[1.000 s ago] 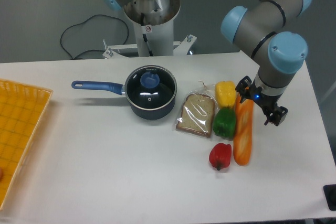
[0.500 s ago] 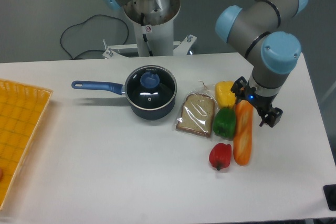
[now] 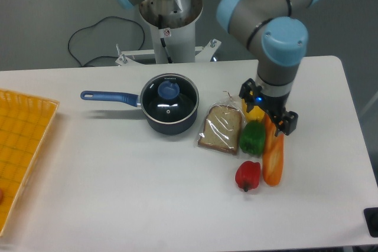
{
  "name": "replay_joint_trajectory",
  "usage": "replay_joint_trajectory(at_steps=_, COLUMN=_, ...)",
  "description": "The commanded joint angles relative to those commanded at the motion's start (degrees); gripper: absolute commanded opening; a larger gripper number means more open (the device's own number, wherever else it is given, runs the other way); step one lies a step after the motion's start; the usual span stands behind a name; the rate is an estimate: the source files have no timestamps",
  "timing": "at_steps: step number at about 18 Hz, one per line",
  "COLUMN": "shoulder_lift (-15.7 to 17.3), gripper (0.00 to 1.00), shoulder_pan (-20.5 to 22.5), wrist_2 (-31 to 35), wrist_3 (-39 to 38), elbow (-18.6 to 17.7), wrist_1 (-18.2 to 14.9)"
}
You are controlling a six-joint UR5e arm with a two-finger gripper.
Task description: Open the lid
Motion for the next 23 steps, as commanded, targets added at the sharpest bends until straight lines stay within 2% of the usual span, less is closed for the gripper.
replay_joint_trajectory(at_steps=3, shoulder_lift=2.19, gripper=1.0, shoulder_pan=0.09, wrist_2=0.09, wrist_3=-0.17, elbow=-1.75, wrist_1=-4.31)
replay_joint_trajectory(at_steps=7, shoulder_lift=6.94, gripper=1.0, shoulder_pan=0.26, wrist_2=-0.26, wrist_3=-6.92, elbow=-6.76, wrist_1=-4.94)
replay_joint_trajectory(at_steps=12, shoulder_lift=7.83, gripper=1.0, shoulder_pan=0.44, wrist_2=-0.44, wrist_3=-7.47, elbow=-7.3, wrist_1=-5.73)
replay_joint_trajectory(at_steps=18, shoulder_lift=10.29, gripper=1.0, shoulder_pan=-1.4, wrist_2=-0.53, wrist_3=-7.91, elbow=-7.65, wrist_1=-10.91)
replay_joint_trajectory(at_steps=23, shoulder_lift=14.94, gripper=1.0, shoulder_pan=-3.16, wrist_2=-3.87, wrist_3=-12.39, elbow=-10.19, wrist_1=-11.71)
